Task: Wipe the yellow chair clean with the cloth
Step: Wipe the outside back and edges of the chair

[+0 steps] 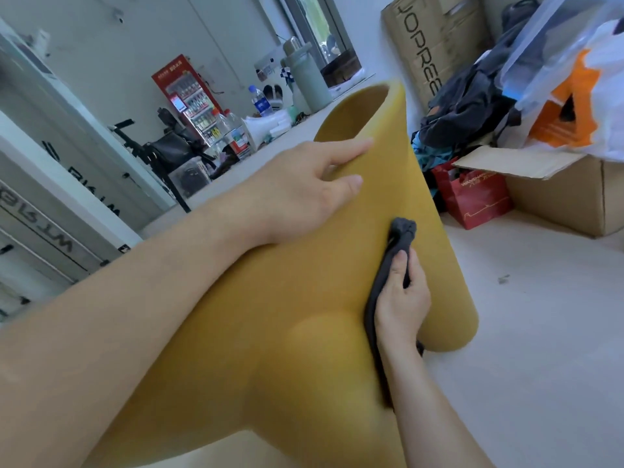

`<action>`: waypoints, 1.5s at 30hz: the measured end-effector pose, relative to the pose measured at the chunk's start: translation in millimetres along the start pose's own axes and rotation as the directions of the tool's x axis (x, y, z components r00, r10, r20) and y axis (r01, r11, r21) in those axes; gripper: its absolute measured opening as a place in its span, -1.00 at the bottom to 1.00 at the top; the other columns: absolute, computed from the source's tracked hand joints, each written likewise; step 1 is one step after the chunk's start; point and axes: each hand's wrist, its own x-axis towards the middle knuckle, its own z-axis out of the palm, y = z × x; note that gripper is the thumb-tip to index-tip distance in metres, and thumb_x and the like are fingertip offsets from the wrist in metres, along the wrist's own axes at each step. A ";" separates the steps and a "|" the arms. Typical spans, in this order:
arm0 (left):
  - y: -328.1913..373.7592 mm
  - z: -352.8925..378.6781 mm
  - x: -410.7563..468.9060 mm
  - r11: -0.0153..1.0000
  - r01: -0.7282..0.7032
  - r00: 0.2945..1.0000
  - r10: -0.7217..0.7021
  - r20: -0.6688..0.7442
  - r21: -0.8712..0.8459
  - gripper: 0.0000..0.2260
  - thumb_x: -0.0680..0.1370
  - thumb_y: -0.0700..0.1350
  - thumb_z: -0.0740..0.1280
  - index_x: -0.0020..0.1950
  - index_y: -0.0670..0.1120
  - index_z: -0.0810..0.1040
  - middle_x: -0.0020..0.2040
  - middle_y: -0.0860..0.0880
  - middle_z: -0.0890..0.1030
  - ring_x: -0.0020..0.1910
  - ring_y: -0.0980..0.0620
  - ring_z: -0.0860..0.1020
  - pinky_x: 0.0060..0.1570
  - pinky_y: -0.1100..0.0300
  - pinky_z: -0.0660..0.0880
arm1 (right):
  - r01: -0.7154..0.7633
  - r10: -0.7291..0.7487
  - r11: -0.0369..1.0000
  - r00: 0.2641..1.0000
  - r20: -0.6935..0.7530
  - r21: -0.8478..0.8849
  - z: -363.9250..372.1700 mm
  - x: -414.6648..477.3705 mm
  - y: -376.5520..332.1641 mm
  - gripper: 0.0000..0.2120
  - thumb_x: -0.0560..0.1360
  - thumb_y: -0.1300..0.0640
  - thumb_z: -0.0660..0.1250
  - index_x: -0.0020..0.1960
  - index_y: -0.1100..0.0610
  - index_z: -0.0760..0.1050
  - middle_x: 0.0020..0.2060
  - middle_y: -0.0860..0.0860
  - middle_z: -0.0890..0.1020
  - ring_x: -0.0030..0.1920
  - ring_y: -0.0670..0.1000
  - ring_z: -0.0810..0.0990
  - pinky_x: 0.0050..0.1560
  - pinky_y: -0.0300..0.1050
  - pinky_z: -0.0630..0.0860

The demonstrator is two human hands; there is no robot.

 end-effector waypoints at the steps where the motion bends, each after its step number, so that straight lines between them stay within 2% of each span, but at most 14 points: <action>1: 0.4 2.7 7.5 1.000 -0.014 1.000 0.014 -0.003 0.014 -0.58 0.62 -0.02 0.20 0.47 0.25 0.27 0.39 0.26 0.38 0.32 0.27 0.38 0.35 0.31 0.29 | -0.079 0.079 0.997 0.997 0.005 -0.019 2.4 13.0 9.5 -0.59 0.63 -0.15 0.08 0.35 0.01 0.47 0.29 -0.07 0.54 0.31 -0.08 0.45 0.38 -0.10 0.34; 3: -2.9 5.5 15.8 1.000 -0.021 1.000 0.021 -0.014 0.013 -0.57 0.63 -0.04 0.20 0.47 0.23 0.27 0.45 0.26 0.32 0.40 0.27 0.29 0.42 0.25 0.22 | -0.262 0.263 0.965 0.964 0.030 -0.028 7.4 39.0 25.6 -0.55 0.64 -0.16 0.00 0.41 0.00 0.40 0.35 0.03 0.49 0.35 0.06 0.43 0.39 0.02 0.33; 6: -9.7 6.5 16.7 0.999 -0.039 0.999 0.039 -0.026 0.004 -0.57 0.62 -0.03 0.21 0.47 0.24 0.27 0.45 0.25 0.33 0.40 0.26 0.30 0.43 0.18 0.25 | -0.599 0.601 0.799 0.798 0.040 -0.053 12.2 52.8 45.4 -0.53 0.64 -0.16 -0.01 0.48 0.00 0.22 0.41 0.17 0.35 0.32 0.22 0.40 0.15 0.02 0.35; 8: -12.0 6.8 18.5 0.999 -0.049 0.998 0.049 -0.030 -0.010 -0.57 0.61 -0.02 0.22 0.46 0.25 0.28 0.43 0.25 0.35 0.39 0.26 0.33 0.41 0.17 0.28 | -0.636 0.634 0.771 0.769 0.080 0.012 10.7 42.7 43.3 -0.55 0.64 -0.14 0.02 0.48 -0.02 0.17 0.40 0.15 0.35 0.28 0.18 0.41 0.12 0.01 0.36; 12: -14.9 5.9 18.6 0.998 -0.057 0.998 0.056 -0.030 -0.035 -0.53 0.51 0.09 0.20 0.44 0.30 0.28 0.41 0.30 0.36 0.37 0.31 0.33 0.40 0.18 0.29 | -0.269 0.264 0.962 0.961 0.087 0.056 11.8 24.2 -9.3 -0.56 0.65 -0.07 0.05 0.52 -0.08 0.14 0.47 -0.01 0.23 0.42 0.00 0.27 0.43 0.00 0.21; 15: -15.5 4.5 17.7 0.996 -0.057 0.998 0.056 -0.029 -0.063 -0.57 0.59 0.04 0.24 0.45 0.28 0.29 0.42 0.32 0.34 0.37 0.37 0.29 0.42 0.24 0.25 | -0.004 -0.001 0.999 0.994 0.106 0.048 20.5 44.7 -38.6 -0.57 0.67 0.01 0.04 0.53 -0.01 0.16 0.49 -0.06 0.24 0.46 -0.13 0.18 0.47 -0.14 0.10; 18: -15.3 4.3 17.4 0.997 -0.061 0.998 0.059 -0.032 -0.053 -0.57 0.60 -0.02 0.22 0.44 0.28 0.29 0.40 0.35 0.34 0.35 0.41 0.29 0.42 0.28 0.23 | -0.011 0.005 0.998 0.996 0.092 0.061 25.9 79.6 -29.0 -0.58 0.67 0.01 0.03 0.52 0.01 0.21 0.49 -0.06 0.27 0.45 -0.15 0.20 0.47 -0.16 0.11; 24: -11.6 5.3 17.6 0.993 -0.034 0.999 0.031 -0.029 -0.113 -0.60 0.59 0.00 0.24 0.42 0.26 0.33 0.31 0.40 0.42 0.27 0.46 0.37 0.35 0.31 0.32 | -0.256 0.243 0.963 0.961 0.131 0.090 20.5 54.3 18.1 -0.55 0.65 -0.07 0.01 0.53 -0.10 0.17 0.50 -0.10 0.26 0.49 -0.09 0.20 0.52 0.05 0.12; 27: -5.8 5.5 16.6 0.992 -0.027 0.999 0.022 -0.040 -0.125 -0.61 0.60 -0.06 0.24 0.39 0.27 0.35 0.26 0.44 0.42 0.23 0.50 0.37 0.29 0.42 0.30 | -0.366 0.345 0.924 0.923 0.169 0.113 6.4 25.1 -4.4 -0.55 0.66 -0.04 0.01 0.53 -0.19 0.08 0.53 -0.20 0.15 0.49 -0.19 0.11 0.51 -0.10 0.04; 30: 0.2 5.9 22.0 0.991 -0.030 0.997 0.022 -0.068 -0.133 -0.62 0.61 -0.07 0.25 0.39 0.24 0.37 0.30 0.37 0.44 0.25 0.49 0.36 0.28 0.46 0.30 | -0.150 0.130 0.982 0.976 0.173 0.113 7.9 6.2 -63.2 -0.57 0.67 0.01 0.04 0.48 -0.29 0.07 0.52 -0.26 0.09 0.45 -0.32 0.06 0.40 -0.31 0.01; 33: 16.1 8.7 40.7 0.990 -0.068 0.996 0.060 -0.065 -0.122 -0.63 0.61 -0.19 0.23 0.36 0.14 0.43 0.28 0.27 0.51 0.25 0.43 0.40 0.29 0.41 0.32 | 0.186 -0.215 0.964 0.966 0.144 0.188 9.8 3.1 -110.3 -0.58 0.61 -0.02 0.10 0.37 -0.39 0.13 0.51 -0.24 0.17 0.49 -0.28 0.09 0.45 -0.27 0.05; 36: 27.5 14.3 61.5 0.995 -0.076 0.995 0.073 -0.063 -0.060 -0.69 0.61 -0.23 0.20 0.30 0.02 0.52 0.18 0.15 0.60 0.20 0.24 0.49 0.22 0.37 0.38 | 0.184 -0.229 0.948 0.961 0.154 0.260 -0.4 4.2 -121.6 -0.58 0.55 -0.04 0.22 0.35 -0.34 0.25 0.46 -0.21 0.30 0.46 -0.28 0.19 0.45 -0.25 0.14; 41: 28.6 14.8 58.4 1.000 0.001 0.999 -0.002 -0.052 -0.015 -0.56 0.62 -0.10 0.21 0.50 0.07 0.28 0.44 0.12 0.37 0.38 0.16 0.34 0.34 0.27 0.25 | 0.128 -0.186 0.934 0.971 0.150 0.333 -26.2 -2.8 -127.5 -0.80 0.44 -0.01 0.43 0.04 -0.16 0.53 0.07 -0.07 0.60 0.08 -0.23 0.55 0.07 -0.42 0.41; 45: 18.1 0.1 6.9 1.000 -0.024 1.000 0.024 0.017 -0.004 -0.60 0.65 -0.03 0.14 0.50 0.08 0.25 0.36 0.16 0.42 0.25 0.32 0.34 0.15 0.49 0.25 | 0.253 -0.306 0.923 0.939 0.156 0.291 -37.6 -22.3 -143.0 -0.78 0.41 -0.03 0.48 -0.23 -0.04 0.43 -0.22 0.05 0.52 -0.20 -0.06 0.49 -0.12 -0.27 0.40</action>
